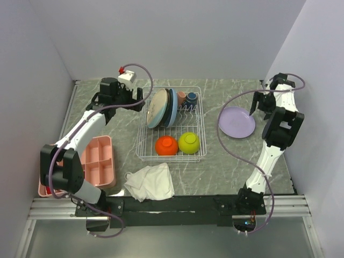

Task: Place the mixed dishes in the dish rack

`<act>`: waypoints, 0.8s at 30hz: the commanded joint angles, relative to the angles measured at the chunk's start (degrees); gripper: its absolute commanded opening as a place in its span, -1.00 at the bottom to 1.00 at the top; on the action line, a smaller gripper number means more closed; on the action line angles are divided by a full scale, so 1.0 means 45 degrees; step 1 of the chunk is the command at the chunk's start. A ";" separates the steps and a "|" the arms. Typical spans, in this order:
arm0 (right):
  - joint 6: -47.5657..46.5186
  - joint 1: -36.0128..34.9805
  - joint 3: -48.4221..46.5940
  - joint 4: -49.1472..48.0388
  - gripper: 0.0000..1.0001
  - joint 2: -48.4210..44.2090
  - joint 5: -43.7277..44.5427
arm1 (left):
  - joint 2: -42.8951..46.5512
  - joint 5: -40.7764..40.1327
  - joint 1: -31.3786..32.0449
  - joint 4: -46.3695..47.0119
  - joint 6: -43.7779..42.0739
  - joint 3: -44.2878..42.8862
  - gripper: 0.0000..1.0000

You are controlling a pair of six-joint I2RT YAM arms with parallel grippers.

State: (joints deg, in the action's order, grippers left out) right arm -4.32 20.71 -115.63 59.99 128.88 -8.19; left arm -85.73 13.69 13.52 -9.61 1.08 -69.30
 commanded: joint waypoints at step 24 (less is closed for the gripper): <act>-0.0681 -0.0735 -0.1159 0.0576 -0.30 0.2219 -0.1598 | -0.2139 -0.0289 -0.0231 -0.0658 -0.1119 -0.2939 0.95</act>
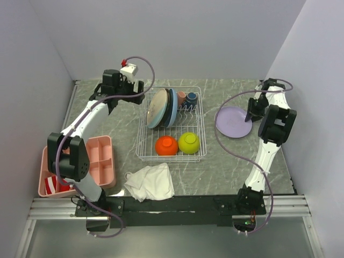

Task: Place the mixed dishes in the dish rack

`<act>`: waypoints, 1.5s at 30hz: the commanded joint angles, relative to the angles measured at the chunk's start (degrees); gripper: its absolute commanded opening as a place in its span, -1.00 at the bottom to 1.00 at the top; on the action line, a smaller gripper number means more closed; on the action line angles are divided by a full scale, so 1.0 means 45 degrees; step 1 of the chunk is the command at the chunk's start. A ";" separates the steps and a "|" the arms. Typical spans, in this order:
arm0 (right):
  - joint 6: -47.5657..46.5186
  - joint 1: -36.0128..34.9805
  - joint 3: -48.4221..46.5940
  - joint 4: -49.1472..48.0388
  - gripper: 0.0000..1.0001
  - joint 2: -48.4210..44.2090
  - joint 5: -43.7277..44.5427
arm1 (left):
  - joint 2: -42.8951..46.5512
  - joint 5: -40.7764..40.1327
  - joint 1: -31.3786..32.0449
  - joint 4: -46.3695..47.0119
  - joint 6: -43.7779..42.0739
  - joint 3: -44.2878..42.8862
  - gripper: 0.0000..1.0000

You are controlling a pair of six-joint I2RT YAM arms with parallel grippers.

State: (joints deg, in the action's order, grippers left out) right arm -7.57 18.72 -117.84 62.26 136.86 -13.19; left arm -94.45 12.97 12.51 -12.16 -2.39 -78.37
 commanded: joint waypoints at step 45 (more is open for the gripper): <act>0.3577 -0.6602 0.4331 -0.1218 -1.00 -1.3322 0.2483 | -0.1139 0.6083 0.3780 0.6708 0.6255 -0.1081 0.93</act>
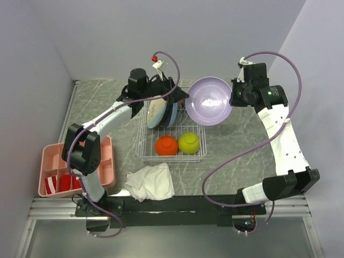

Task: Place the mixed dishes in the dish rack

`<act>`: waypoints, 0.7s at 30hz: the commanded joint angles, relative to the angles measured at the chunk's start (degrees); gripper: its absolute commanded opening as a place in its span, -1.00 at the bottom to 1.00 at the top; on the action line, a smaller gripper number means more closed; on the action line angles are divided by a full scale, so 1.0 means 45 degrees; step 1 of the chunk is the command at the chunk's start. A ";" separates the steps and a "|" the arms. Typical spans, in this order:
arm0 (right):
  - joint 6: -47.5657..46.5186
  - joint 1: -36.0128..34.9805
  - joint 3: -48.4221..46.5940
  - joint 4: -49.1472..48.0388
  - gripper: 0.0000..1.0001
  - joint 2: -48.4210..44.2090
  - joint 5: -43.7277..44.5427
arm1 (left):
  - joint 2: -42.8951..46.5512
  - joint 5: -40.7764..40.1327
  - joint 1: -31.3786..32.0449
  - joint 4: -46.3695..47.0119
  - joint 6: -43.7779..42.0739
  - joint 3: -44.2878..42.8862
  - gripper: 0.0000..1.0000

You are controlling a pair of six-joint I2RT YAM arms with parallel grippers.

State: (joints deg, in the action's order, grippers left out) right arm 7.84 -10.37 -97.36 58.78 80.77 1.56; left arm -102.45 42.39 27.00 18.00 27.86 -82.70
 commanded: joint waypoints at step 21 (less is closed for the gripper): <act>-0.0706 -0.0215 0.1382 -0.0797 0.00 -0.1133 -0.4233 | -0.0396 0.3469 0.0933 0.3461 0.1193 0.0350 -0.98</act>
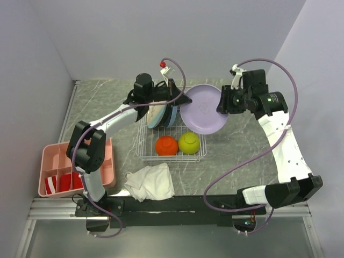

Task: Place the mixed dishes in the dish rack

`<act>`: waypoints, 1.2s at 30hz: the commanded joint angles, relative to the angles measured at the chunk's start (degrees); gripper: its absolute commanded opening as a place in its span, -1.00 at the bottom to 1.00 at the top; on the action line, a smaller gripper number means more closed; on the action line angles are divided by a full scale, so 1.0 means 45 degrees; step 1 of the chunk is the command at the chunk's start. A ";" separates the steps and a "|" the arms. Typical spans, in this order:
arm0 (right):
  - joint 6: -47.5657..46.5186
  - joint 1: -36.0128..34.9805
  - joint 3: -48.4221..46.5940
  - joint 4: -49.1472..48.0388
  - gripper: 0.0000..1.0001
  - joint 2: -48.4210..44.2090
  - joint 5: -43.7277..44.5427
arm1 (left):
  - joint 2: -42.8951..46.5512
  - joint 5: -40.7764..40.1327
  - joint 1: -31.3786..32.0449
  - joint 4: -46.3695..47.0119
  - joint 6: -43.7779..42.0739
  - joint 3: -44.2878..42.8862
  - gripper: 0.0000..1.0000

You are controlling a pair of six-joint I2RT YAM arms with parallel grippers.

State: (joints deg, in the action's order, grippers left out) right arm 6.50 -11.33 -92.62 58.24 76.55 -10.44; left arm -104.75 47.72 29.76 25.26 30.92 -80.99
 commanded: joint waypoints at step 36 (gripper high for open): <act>0.6210 -0.4434 -0.5432 0.0494 -1.00 0.5232 1.3565 | 0.5092 -1.2013 -0.2705 -0.5573 -0.3395 0.0554 0.62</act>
State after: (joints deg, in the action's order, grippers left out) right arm 27.75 -29.47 -111.11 58.74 97.69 39.40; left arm -87.15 -2.87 19.70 1.83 15.77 -82.83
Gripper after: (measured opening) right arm 0.260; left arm 0.811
